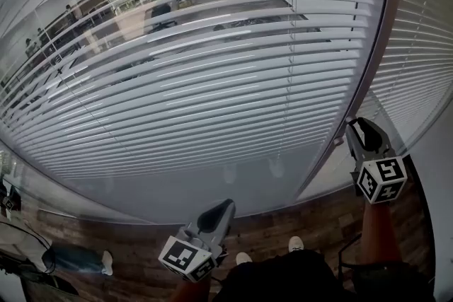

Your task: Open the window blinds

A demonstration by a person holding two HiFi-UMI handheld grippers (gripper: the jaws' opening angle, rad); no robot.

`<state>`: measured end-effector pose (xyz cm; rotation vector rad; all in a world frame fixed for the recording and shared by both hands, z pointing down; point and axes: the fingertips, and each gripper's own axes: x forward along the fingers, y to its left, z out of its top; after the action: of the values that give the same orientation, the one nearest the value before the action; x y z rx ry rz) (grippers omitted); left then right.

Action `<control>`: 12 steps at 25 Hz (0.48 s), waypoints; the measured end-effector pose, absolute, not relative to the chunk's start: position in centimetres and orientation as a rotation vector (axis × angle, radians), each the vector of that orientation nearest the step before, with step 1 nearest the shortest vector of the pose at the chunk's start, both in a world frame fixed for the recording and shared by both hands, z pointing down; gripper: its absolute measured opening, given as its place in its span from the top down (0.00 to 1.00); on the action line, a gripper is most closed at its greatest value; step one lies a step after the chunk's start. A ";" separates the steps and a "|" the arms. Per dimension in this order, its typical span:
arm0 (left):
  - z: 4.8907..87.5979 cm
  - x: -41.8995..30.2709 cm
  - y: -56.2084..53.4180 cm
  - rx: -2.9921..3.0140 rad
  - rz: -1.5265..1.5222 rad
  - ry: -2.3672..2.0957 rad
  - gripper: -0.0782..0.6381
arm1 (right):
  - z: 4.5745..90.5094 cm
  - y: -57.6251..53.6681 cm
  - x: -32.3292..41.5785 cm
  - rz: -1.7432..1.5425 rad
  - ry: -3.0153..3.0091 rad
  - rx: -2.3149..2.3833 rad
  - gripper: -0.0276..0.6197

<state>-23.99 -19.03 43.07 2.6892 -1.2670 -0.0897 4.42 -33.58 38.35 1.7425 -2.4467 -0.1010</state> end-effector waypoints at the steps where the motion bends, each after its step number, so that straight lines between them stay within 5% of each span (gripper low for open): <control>1: 43.1 -24.3 -18.9 2.695 -0.098 -1.264 0.89 | 38.4 -33.3 4.2 -0.105 -2.444 1.747 0.71; 12: 43.7 -25.9 -18.1 2.702 -0.087 -1.174 0.89 | 38.2 -30.3 3.0 -0.070 -2.402 1.787 0.74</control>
<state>-25.90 -18.10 43.75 2.7016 -1.1744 -0.0871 2.96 -30.26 38.16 1.7871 -2.4015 -0.0704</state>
